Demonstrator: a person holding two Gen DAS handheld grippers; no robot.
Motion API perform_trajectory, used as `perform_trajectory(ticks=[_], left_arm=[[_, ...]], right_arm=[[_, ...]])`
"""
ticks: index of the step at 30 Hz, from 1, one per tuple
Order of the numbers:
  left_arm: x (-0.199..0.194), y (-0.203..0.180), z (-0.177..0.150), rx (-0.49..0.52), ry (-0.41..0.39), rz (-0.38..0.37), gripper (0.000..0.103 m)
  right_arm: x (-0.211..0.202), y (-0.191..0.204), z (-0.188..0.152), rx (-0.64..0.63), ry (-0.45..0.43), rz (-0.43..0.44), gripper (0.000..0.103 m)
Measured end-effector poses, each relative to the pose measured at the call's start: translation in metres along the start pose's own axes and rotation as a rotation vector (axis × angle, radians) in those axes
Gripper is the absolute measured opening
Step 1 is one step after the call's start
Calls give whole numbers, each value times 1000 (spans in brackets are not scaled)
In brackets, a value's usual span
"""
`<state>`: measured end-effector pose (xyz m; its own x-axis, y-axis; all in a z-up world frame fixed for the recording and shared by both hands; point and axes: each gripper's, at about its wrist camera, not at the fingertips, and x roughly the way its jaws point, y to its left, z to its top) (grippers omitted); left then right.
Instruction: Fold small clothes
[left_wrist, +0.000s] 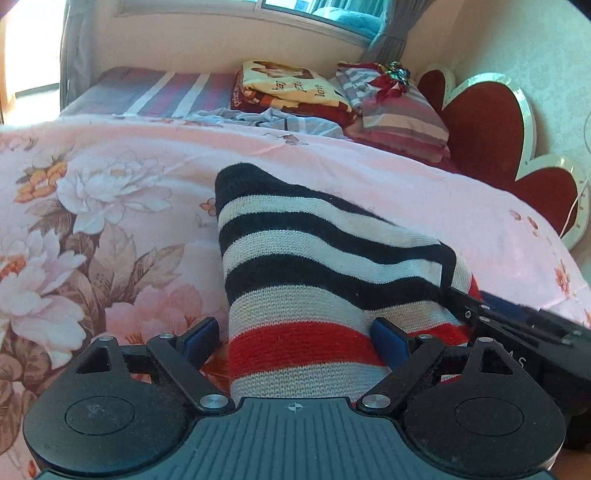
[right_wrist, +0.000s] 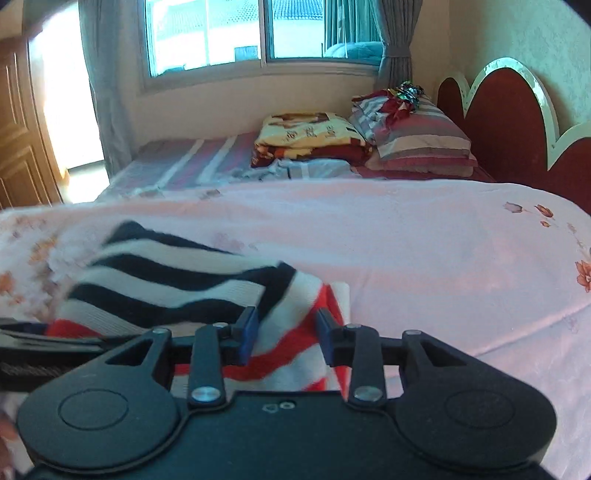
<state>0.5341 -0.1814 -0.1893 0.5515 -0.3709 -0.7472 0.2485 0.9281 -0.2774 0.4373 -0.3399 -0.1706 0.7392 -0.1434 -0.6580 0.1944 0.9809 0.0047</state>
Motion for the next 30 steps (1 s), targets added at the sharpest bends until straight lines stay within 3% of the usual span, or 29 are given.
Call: perform_trajectory(ticks=[3,7,13,19,23,27,30], left_arm=[[2,-4,-4,34,-21,8,95],[1,-6,-7,42,-42,21,97],[-2,-8,-7,54,-47,41,98],[-4,-19,-6,136,-68,100,100],[-7,-18,-6,128,-69,94,100],[-14,-19,-2,116,-51,98,100],[-27,-18,-5,113,-44,79,100]], right_arm=[[6,-17,-11,121,-32,47,44],[3,-24,-24,163,-73,71,44],[1,-30,-24,185,-82,87,45],[-1,-27,-23,170,-79,76,46],[0,-22,-19,154,-70,58,48],[-8,-23,2,166,22,47,51],[-32,-17,4,156,3,47,50]])
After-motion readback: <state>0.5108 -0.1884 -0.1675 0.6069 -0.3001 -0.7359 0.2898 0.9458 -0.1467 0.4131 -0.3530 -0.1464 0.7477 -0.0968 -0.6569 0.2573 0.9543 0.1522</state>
